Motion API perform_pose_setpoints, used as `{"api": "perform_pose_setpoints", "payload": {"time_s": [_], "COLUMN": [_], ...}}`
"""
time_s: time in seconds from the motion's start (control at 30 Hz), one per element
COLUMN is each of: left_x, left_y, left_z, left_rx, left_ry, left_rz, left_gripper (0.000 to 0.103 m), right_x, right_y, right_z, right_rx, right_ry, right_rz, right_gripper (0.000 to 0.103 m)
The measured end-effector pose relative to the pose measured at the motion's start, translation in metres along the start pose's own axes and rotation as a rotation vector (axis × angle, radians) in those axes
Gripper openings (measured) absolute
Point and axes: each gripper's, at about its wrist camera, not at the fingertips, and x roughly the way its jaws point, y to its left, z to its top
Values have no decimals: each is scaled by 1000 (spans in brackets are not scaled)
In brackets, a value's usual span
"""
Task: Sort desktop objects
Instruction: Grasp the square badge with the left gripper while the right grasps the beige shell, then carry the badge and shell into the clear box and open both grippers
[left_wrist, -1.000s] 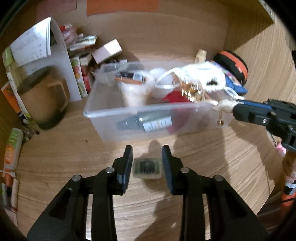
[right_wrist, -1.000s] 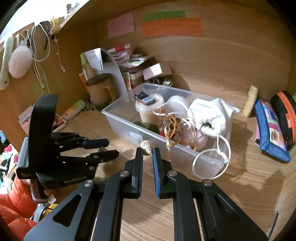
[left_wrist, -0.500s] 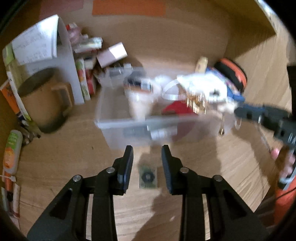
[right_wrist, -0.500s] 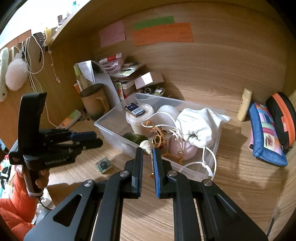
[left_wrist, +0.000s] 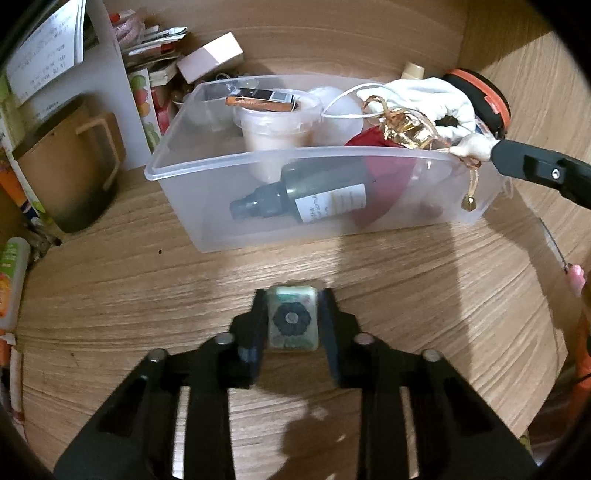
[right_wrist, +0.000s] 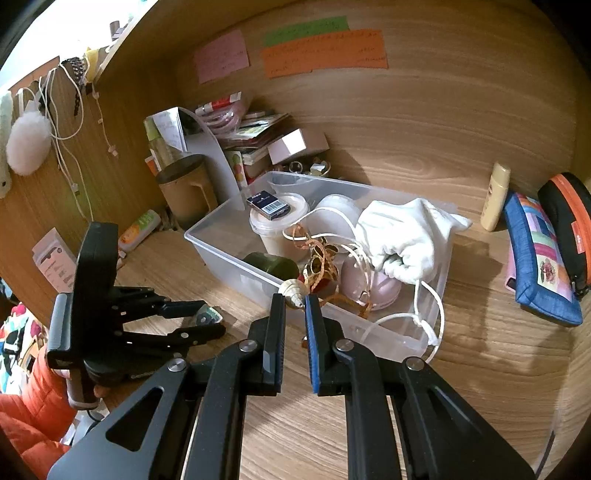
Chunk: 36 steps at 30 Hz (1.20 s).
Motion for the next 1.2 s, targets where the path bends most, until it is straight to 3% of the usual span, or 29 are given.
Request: {"api": "perform_pose_setpoints", "payload": {"time_s": [0.4, 0.63, 0.8, 1.2], "left_x": [-15, -45, -57, -29], "left_y": [2, 8, 6, 3], "left_z": [7, 30, 53, 93], "left_rx": [2, -10, 6, 4], "left_ry": [-47, -133, -184, -162], "left_rz": [-6, -54, -44, -63], "left_gripper": [24, 24, 24, 24], "right_x": [1, -6, -11, 10], "right_y": [-1, -6, -11, -37], "right_z": [0, 6, 12, 16], "right_rx": [4, 14, 23, 70], "right_ry": [2, -18, -39, 7], "right_rz": [-1, -6, -14, -48], "right_gripper": [9, 9, 9, 9]}}
